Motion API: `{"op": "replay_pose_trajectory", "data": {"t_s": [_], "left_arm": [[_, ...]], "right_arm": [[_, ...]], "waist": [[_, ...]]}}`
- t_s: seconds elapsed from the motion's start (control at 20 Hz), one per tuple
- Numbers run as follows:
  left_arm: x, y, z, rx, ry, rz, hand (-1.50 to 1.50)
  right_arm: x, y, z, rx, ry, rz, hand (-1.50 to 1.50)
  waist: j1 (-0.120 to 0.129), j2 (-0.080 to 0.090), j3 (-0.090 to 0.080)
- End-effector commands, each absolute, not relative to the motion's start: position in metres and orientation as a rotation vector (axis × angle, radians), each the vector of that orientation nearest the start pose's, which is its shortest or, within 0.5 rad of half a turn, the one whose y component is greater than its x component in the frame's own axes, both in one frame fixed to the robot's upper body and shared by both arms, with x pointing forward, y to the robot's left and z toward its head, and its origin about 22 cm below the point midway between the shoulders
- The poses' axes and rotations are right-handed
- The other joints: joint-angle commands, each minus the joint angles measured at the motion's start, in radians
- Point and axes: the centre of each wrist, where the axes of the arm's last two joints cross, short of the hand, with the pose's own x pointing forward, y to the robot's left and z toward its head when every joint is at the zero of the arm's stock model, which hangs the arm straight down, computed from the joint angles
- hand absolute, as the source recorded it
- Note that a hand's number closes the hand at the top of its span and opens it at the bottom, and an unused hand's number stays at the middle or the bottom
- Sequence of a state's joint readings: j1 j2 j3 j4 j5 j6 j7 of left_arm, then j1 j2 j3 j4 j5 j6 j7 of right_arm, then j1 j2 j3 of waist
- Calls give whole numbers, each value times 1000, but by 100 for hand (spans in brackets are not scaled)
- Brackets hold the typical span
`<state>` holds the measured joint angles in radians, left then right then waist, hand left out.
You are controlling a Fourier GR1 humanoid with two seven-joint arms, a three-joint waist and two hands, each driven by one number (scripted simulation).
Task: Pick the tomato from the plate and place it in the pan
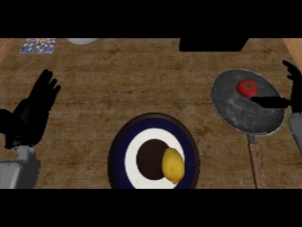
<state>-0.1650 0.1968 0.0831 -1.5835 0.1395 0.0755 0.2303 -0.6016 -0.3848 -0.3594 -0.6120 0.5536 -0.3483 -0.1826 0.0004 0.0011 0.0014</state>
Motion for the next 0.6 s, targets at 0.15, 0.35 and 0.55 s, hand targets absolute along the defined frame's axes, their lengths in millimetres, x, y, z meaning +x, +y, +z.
{"op": "replay_pose_trajectory", "data": {"t_s": [0.15,0.35,0.55], "left_arm": [[273,281,52,109,-1511,79,0],[274,275,57,120,-1512,63,0],[266,290,48,120,-1510,51,0]], "right_arm": [[315,-438,15,-810,-1497,-49,-150],[272,-469,10,-688,-1575,-91,-150],[225,-494,11,-558,-1615,-77,-150]], "waist": [[-25,-8,-1],[-25,-7,-2],[-23,-8,-2]]}}
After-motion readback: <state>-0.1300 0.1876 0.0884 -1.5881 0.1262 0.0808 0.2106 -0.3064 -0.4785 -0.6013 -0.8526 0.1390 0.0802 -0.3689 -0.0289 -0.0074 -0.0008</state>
